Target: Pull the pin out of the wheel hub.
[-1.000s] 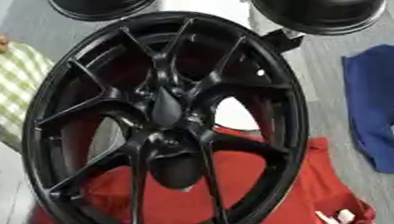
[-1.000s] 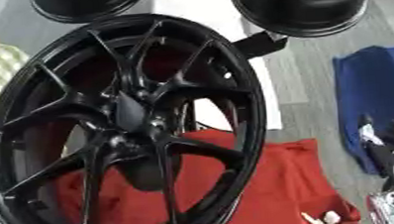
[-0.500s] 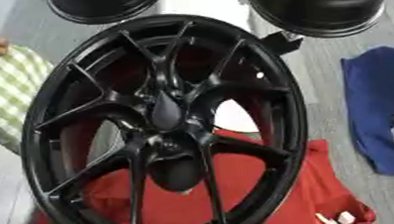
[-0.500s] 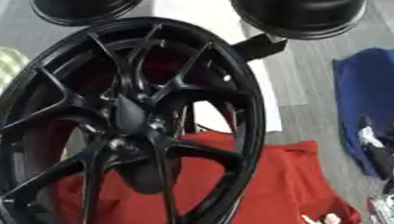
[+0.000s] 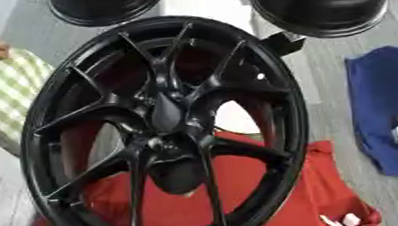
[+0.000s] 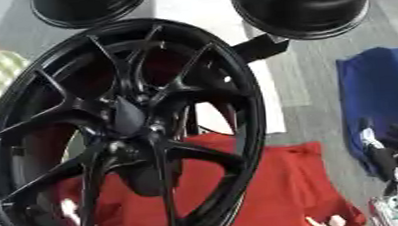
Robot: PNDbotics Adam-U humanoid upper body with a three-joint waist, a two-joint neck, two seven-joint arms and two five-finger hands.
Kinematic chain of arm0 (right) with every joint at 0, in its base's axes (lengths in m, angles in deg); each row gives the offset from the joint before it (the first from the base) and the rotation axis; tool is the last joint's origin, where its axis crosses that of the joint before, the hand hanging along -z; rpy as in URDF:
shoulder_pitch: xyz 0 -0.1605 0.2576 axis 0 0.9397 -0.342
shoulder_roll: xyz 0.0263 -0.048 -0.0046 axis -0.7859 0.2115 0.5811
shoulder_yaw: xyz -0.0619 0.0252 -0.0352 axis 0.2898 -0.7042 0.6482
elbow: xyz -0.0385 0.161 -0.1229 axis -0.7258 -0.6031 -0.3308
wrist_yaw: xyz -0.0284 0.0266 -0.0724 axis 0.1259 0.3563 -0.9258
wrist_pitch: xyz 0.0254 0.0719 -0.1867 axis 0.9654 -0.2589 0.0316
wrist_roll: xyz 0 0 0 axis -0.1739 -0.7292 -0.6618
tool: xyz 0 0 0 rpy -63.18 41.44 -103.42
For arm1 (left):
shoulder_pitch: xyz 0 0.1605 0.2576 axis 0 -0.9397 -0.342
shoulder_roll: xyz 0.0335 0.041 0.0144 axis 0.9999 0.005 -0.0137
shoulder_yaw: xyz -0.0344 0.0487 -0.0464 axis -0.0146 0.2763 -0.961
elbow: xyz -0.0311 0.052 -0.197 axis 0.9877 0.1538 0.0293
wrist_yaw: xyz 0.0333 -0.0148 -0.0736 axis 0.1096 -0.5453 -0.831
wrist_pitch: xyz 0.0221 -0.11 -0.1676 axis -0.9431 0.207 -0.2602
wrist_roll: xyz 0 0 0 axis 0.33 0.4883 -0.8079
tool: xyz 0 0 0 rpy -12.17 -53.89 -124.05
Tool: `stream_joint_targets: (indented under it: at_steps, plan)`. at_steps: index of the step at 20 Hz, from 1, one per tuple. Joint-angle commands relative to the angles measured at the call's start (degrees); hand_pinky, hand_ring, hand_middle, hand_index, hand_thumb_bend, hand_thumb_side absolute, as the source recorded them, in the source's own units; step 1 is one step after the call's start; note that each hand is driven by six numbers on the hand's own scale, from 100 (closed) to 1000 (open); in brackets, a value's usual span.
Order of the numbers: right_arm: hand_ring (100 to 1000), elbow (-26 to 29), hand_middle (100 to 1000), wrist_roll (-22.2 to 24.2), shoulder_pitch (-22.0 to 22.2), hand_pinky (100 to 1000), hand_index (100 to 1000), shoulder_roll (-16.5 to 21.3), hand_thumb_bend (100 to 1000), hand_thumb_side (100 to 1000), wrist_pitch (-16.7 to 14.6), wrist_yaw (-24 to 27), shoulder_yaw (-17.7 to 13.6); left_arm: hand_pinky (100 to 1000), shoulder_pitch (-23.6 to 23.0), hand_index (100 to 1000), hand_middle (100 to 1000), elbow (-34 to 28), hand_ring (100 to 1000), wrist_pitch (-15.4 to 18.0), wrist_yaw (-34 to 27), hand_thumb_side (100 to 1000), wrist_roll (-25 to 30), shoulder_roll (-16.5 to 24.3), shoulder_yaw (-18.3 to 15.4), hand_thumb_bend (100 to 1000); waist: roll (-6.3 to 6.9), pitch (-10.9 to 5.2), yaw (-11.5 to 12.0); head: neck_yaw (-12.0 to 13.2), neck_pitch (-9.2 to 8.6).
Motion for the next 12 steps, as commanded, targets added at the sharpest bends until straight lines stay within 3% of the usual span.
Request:
stream_joint_targets:
  at_steps: [1, 3, 6, 12]
  plan:
    - [638, 0.44, 594, -0.14, -0.1, 565, 665, 1.5, 558, 290, -0.22, 0.23, -0.36, 641, 0.6, 729, 600, -1.94, 627, -0.5, -12.72, 623, -19.44, 0.42, -3.01, 100, 0.09, -1.37, 0.05, -0.27, -0.14]
    - [638, 0.47, 594, -0.21, -0.12, 565, 665, 1.45, 558, 290, -0.25, 0.22, -0.35, 621, 0.04, 712, 579, -1.41, 608, 1.94, -25.63, 650, -31.82, -0.2, -2.44, 100, 0.04, -1.32, -0.01, -0.17, -0.11]
    - [638, 0.55, 594, -0.25, -0.16, 565, 665, 1.38, 559, 289, -0.26, 0.18, -0.31, 611, -0.91, 695, 559, -0.46, 591, 6.01, -38.82, 678, -42.54, -1.69, -1.2, 100, -0.05, -1.31, -0.1, 0.07, -0.15]
    - [638, 0.63, 594, -0.36, -0.27, 565, 665, 1.12, 561, 288, -0.31, 0.3, -0.25, 625, -2.73, 703, 570, 0.5, 605, 9.06, -46.98, 799, -47.33, -12.0, -1.29, 100, -0.43, -1.34, -0.33, 0.63, -0.26]
